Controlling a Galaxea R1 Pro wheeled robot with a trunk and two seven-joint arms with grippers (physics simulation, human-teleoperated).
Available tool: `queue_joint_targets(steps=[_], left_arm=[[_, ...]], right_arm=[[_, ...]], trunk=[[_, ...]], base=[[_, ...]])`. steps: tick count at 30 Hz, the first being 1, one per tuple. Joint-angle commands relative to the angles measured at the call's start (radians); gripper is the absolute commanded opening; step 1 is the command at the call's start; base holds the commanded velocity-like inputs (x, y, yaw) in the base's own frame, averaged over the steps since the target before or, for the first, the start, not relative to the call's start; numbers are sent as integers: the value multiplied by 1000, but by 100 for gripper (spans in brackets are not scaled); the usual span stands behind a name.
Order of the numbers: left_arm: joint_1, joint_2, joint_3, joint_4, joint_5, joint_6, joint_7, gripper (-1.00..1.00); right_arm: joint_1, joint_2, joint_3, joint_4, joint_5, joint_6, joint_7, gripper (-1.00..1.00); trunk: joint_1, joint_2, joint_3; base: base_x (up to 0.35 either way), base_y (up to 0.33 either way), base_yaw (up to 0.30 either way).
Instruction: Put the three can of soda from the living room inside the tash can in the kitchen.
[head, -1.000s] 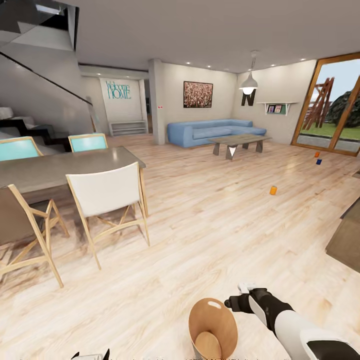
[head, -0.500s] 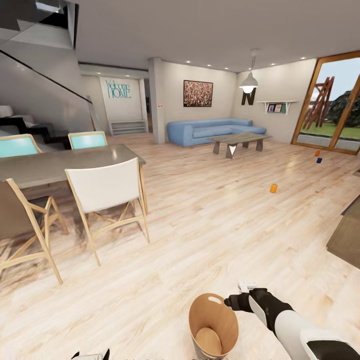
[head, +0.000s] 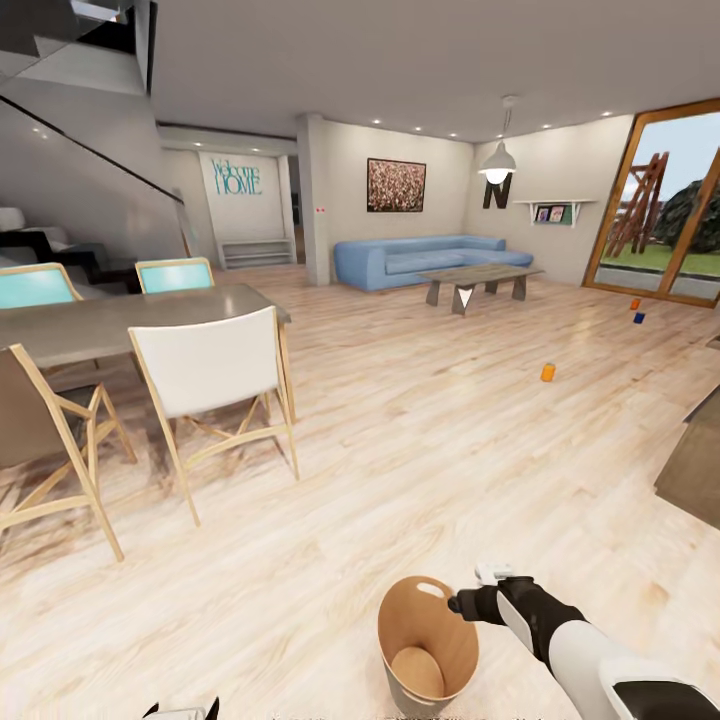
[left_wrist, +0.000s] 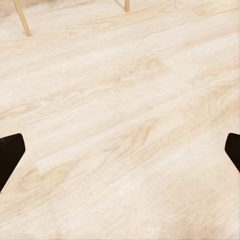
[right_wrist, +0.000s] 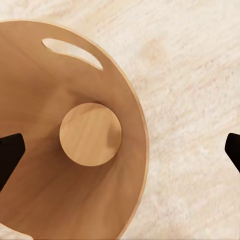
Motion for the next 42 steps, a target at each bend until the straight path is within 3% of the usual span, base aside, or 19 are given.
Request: queue_joint_targets(steps=[1, 13, 22, 35, 42], left_arm=[[0, 0, 0, 0, 0, 0, 0, 100], [0, 0, 0, 0, 0, -1, 0, 100], [0, 0, 1, -1, 0, -2, 0, 100], [0, 0, 2, 0, 0, 0, 0, 100], [0, 0, 0, -3, 1, -1, 0, 100]], right_arm=[[0, 0, 0, 0, 0, 0, 0, 100], [0, -1, 1, -1, 1, -1, 0, 100], [0, -12, -2, -9, 0, -1, 0, 100], [1, -12, -2, -15, 1, -2, -1, 100], [1, -11, -1, -15, 1, -2, -1, 100]], trunk=[[4, -7, -3], [50, -91, -41], [50, -91, -41], [100, -182, -82], [101, -183, -93]], base=[[0, 0, 0], [0, 0, 0], [0, 0, 0], [0, 0, 0], [0, 0, 0]])
